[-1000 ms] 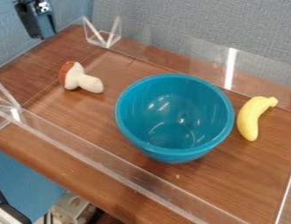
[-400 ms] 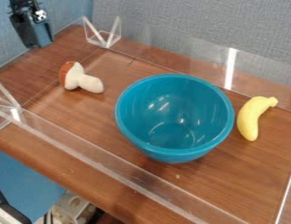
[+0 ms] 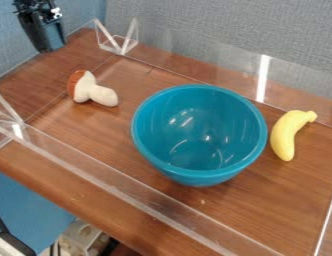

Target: Remove the mushroom from the blue bowl and put it on the table

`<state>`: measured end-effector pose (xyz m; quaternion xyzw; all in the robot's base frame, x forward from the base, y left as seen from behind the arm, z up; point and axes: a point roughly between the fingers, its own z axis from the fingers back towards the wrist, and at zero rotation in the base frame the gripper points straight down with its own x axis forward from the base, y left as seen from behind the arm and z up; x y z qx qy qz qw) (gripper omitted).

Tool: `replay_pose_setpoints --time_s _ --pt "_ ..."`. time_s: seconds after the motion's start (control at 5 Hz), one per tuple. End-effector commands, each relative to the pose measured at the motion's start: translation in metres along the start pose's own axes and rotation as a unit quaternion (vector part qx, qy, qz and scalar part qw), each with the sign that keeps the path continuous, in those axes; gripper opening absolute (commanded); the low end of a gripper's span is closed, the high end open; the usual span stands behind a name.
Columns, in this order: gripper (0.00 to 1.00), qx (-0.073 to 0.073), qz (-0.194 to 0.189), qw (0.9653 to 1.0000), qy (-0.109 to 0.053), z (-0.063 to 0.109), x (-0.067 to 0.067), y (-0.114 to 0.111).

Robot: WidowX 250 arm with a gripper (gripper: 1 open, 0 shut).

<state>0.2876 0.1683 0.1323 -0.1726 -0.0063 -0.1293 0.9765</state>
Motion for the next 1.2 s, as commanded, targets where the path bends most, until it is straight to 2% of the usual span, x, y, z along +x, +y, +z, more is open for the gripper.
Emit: replay_pose_setpoints --time_s 0.0,0.4,0.8,1.0 --pt "1.0 0.03 -0.022 0.9991 -0.022 0.022 0.005 -0.013" --pt "1.0 0.027 0.001 0.9991 -0.032 0.029 0.005 -0.01" --pt "1.0 0.022 0.009 0.9991 -0.035 0.032 0.003 -0.013" --pt "1.0 0.019 0.008 0.9992 -0.036 0.041 0.01 -0.01"
